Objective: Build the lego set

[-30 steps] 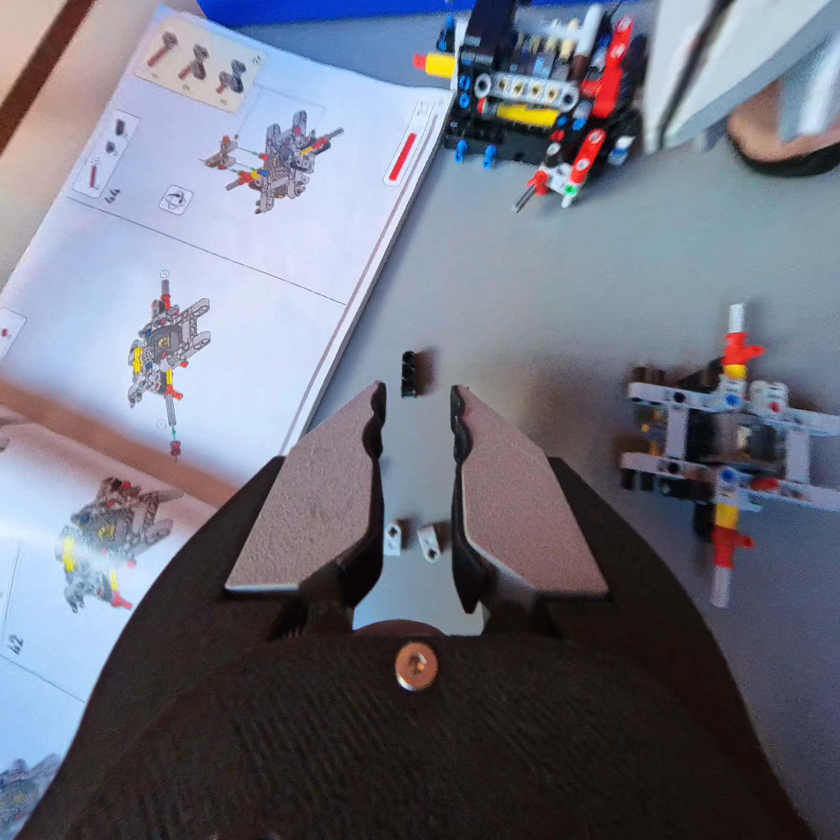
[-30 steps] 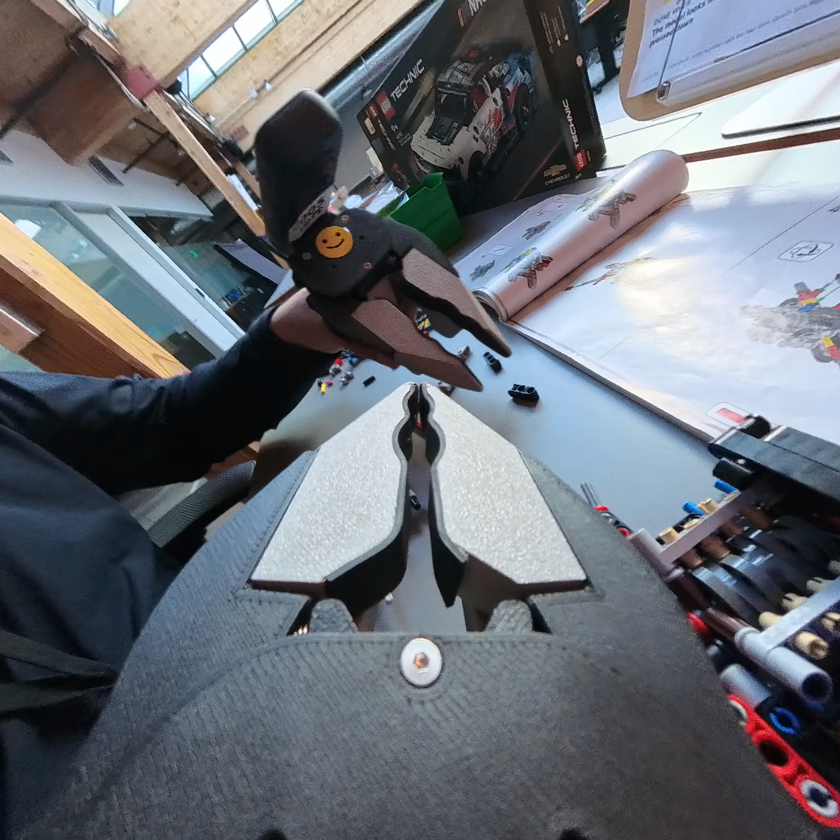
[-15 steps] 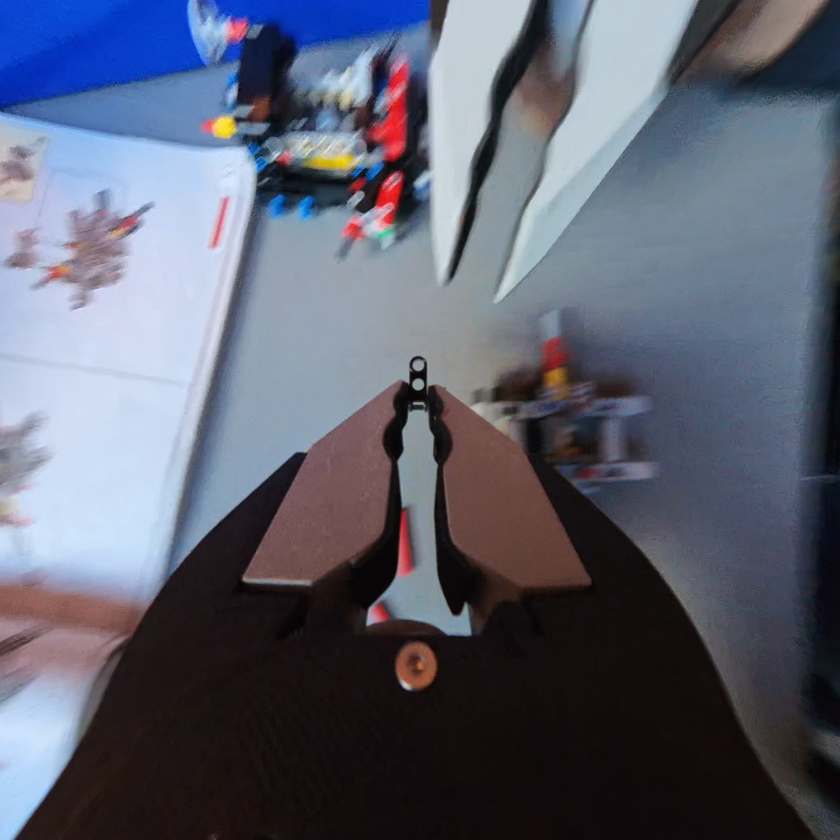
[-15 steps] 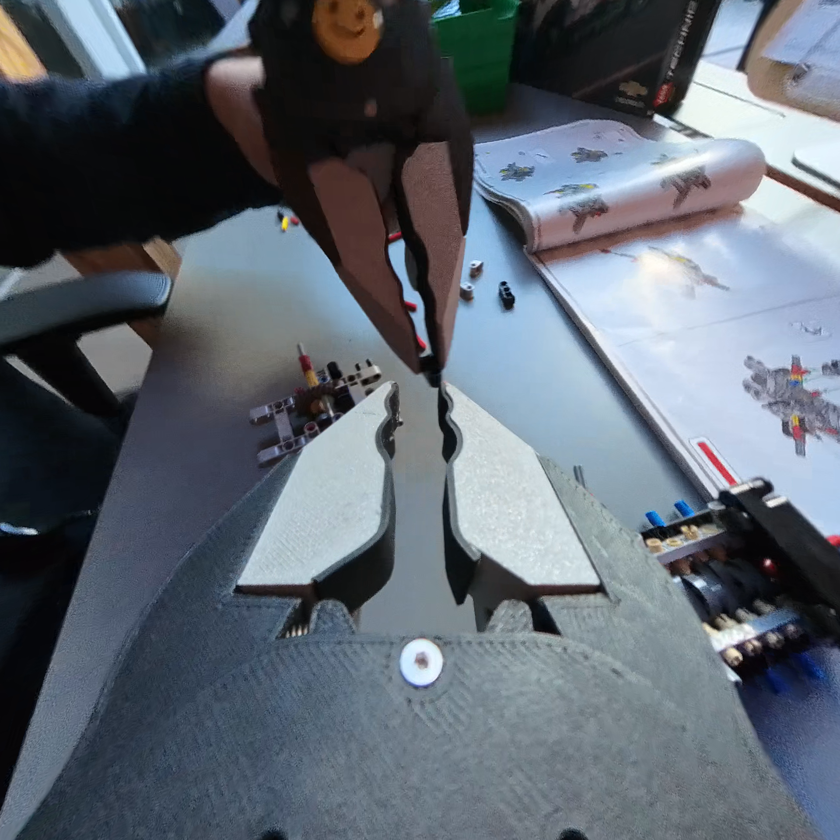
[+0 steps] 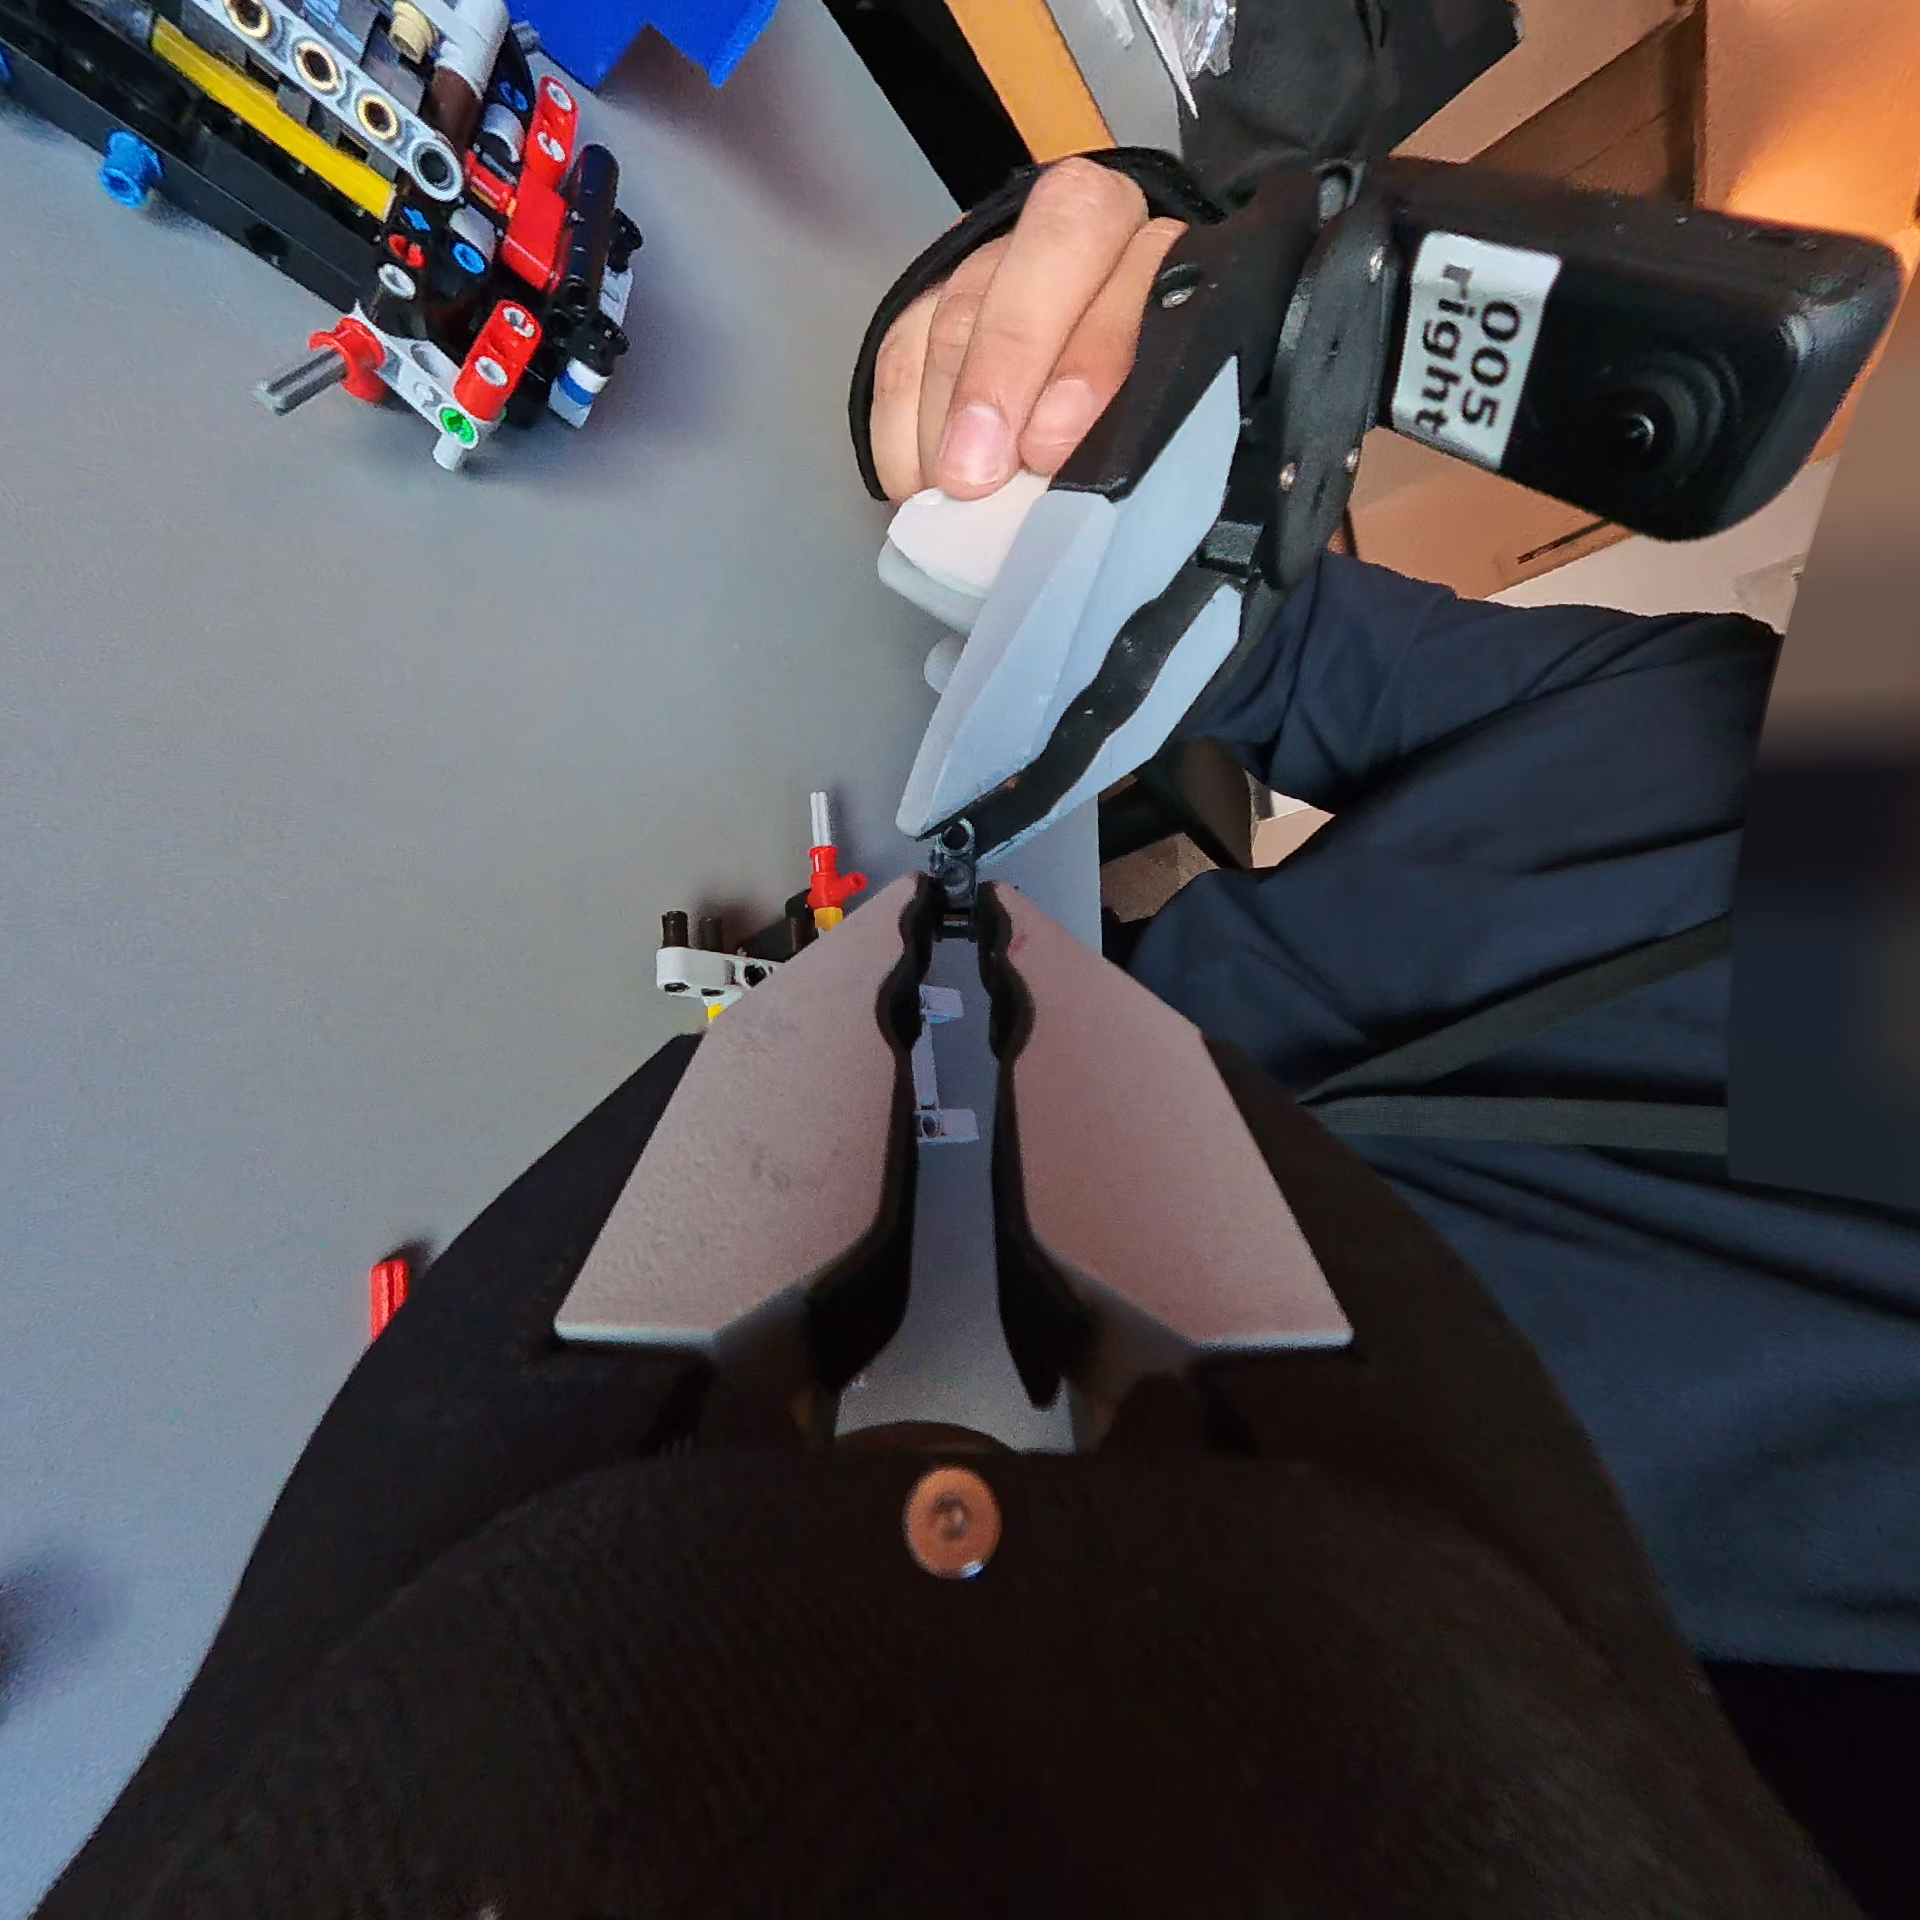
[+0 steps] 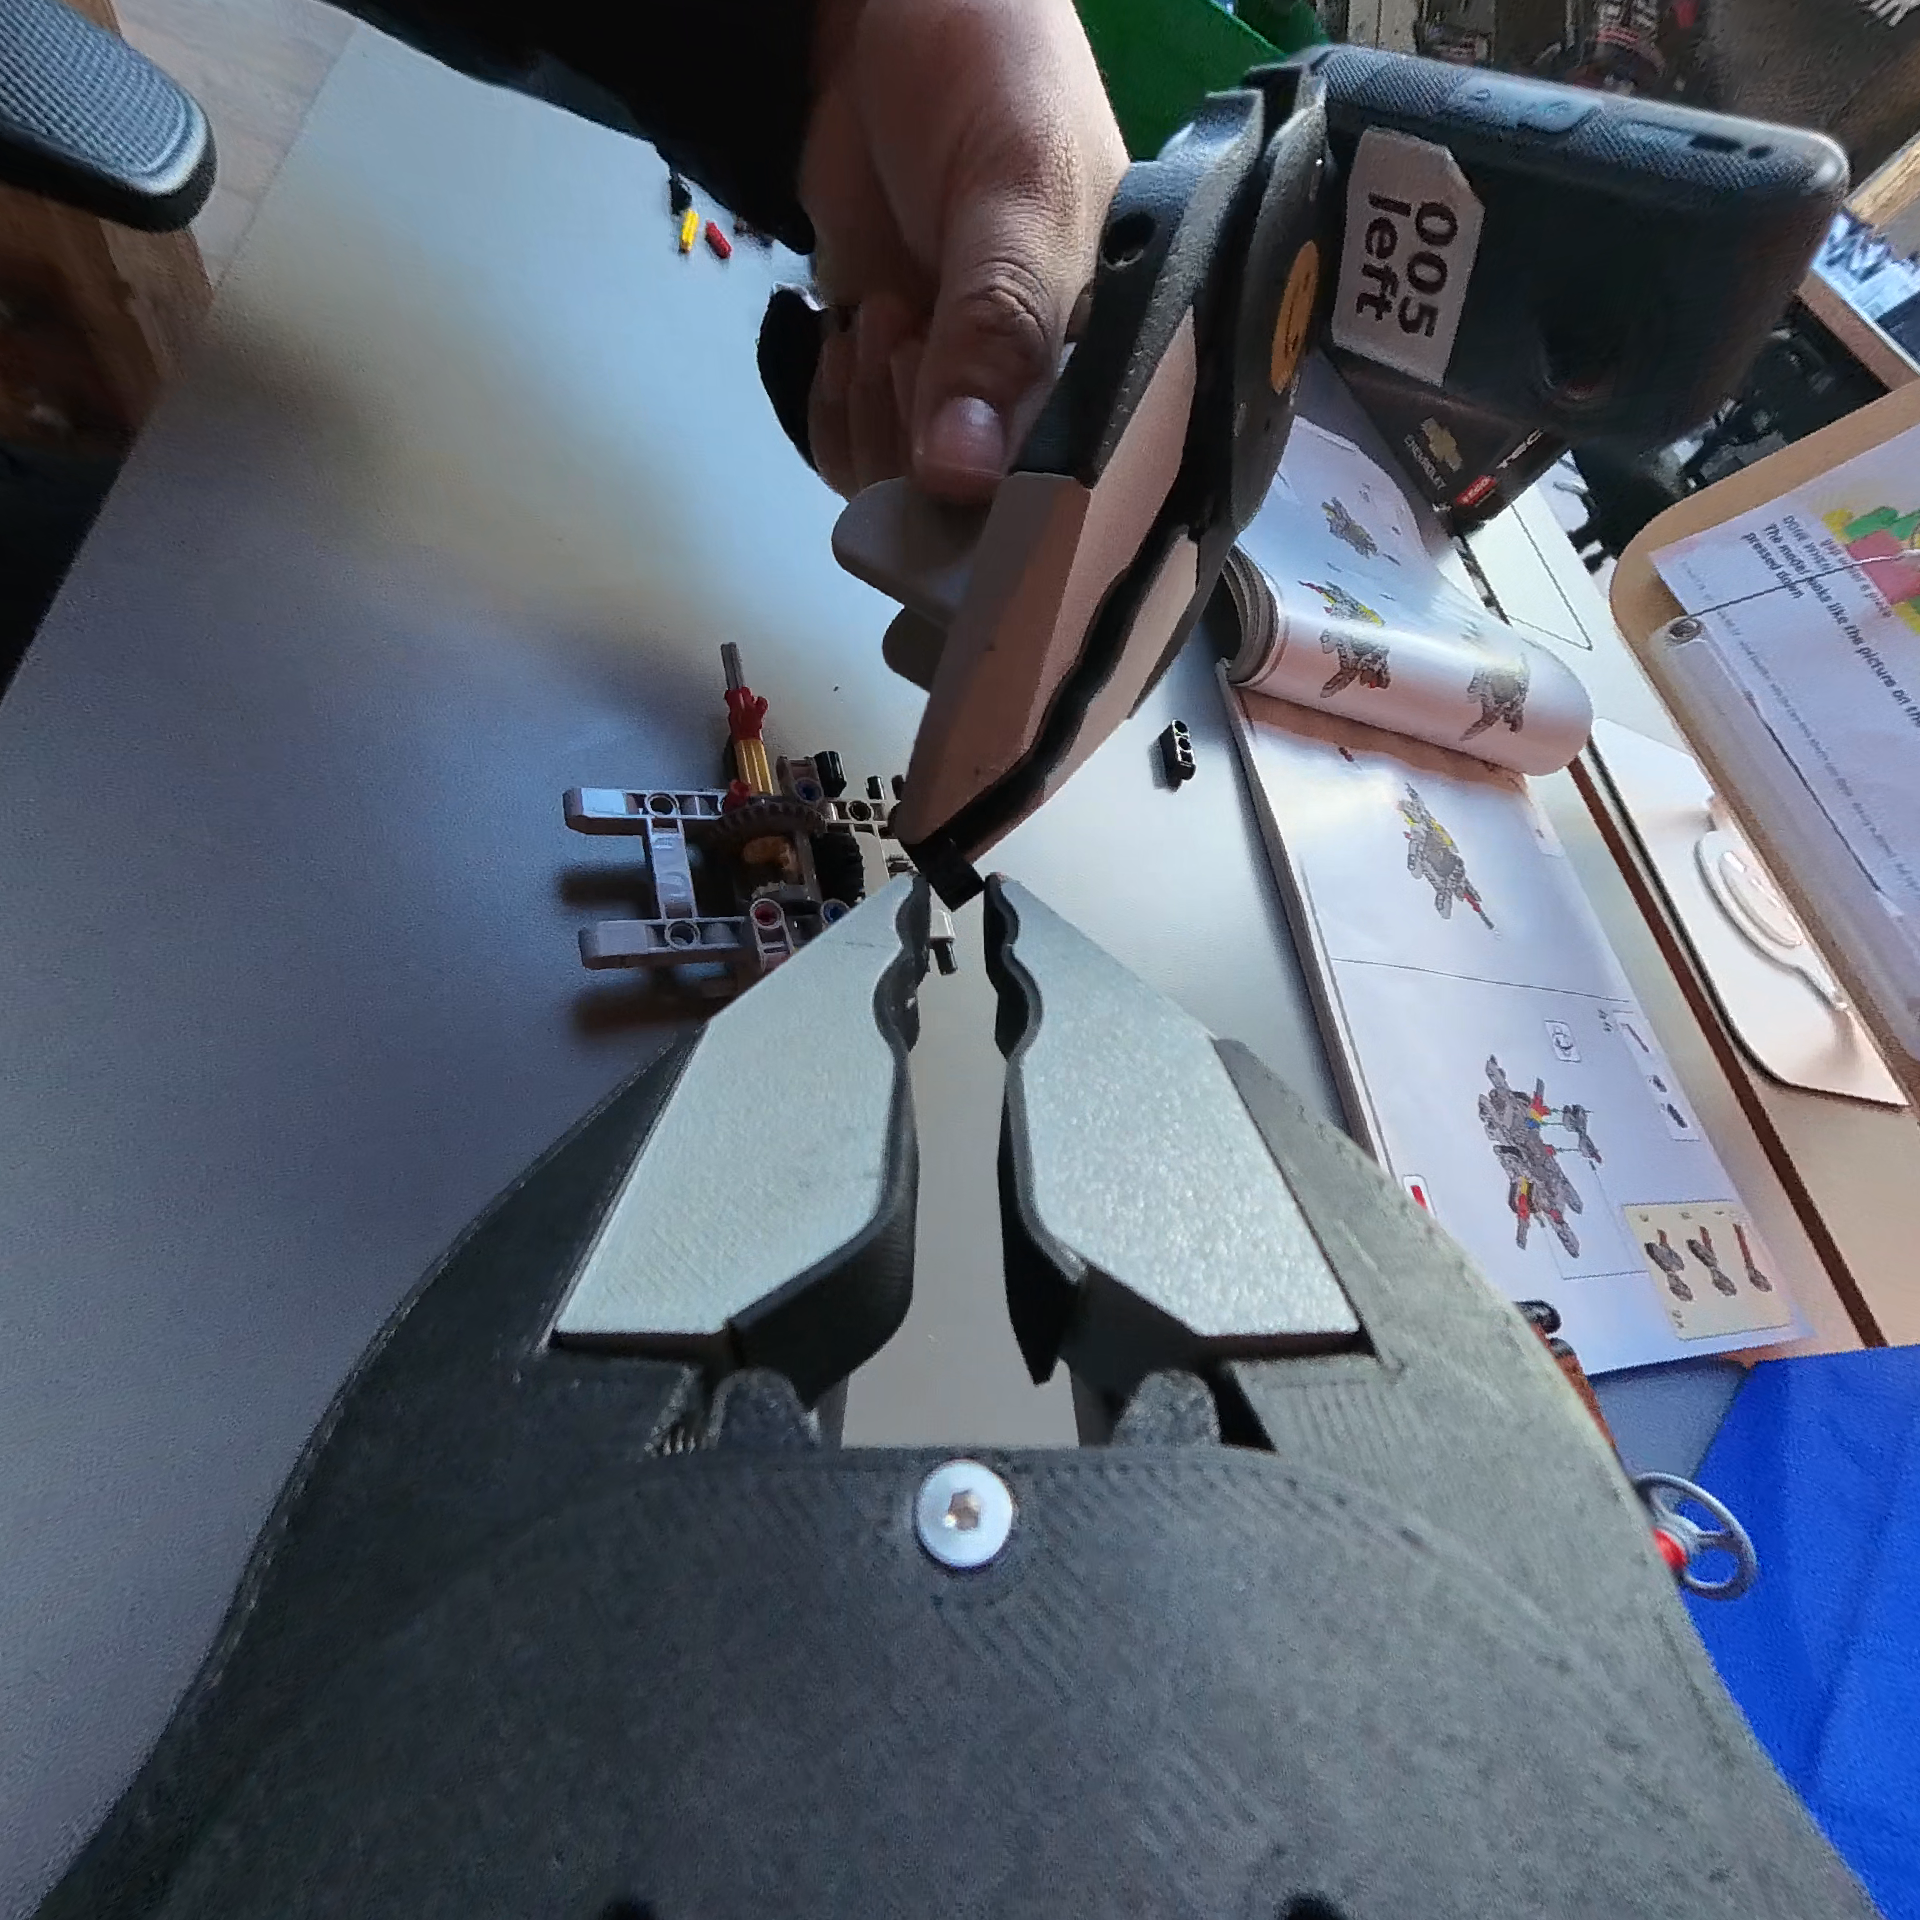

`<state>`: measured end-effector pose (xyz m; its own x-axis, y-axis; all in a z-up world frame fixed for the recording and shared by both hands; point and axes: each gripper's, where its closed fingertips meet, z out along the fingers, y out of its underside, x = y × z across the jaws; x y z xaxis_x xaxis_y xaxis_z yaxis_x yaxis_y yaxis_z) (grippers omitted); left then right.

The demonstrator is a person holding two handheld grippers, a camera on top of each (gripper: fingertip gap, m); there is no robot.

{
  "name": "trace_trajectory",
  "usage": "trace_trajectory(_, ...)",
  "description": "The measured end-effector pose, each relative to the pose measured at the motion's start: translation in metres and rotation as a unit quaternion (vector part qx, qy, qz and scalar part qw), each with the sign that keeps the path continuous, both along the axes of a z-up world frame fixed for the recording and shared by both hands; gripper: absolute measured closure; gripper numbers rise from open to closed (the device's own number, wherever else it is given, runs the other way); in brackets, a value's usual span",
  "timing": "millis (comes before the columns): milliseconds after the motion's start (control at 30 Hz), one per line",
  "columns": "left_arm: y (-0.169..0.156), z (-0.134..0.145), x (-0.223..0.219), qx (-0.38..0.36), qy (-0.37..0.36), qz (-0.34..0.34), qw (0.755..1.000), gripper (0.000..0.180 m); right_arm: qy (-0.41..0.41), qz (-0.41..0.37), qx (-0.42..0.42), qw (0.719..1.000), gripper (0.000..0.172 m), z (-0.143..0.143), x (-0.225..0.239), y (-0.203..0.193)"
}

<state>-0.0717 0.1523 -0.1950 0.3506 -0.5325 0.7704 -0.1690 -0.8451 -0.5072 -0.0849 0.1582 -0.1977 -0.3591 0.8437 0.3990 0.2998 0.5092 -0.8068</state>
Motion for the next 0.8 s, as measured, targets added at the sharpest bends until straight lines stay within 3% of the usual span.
trace_trajectory(100, 0.003, 0.001, -0.002, 0.014, 0.001, 0.0, 1.0, 0.174, -0.016, -0.007, -0.03, 0.999, 0.165, -0.003, -0.001, 0.003)
trace_trajectory(233, 0.011, 0.003, -0.014, 0.1, 0.055, 0.02, 0.993, 0.161, -0.036, -0.042, -0.096, 0.994, 0.166, -0.003, -0.001, 0.021)
trace_trajectory(367, 0.019, -0.006, -0.028, 0.218, 0.185, 0.038, 0.957, 0.161, -0.036, -0.048, -0.103, 0.993, 0.166, -0.004, -0.001, 0.026)
trace_trajectory(533, 0.022, -0.015, -0.021, 0.308, 0.263, 0.023, 0.914, 0.156, -0.047, -0.053, -0.084, 0.994, 0.166, -0.011, -0.002, 0.026)
trace_trajectory(667, 0.014, -0.018, -0.009, 0.254, 0.204, 0.018, 0.945, 0.153, -0.03, -0.059, -0.052, 0.996, 0.166, -0.008, -0.003, 0.027)
trace_trajectory(800, 0.019, 0.004, -0.013, 0.197, 0.094, 0.069, 0.973, 0.164, 0.002, -0.064, 0.012, 0.998, 0.166, 0.0, -0.003, 0.026)
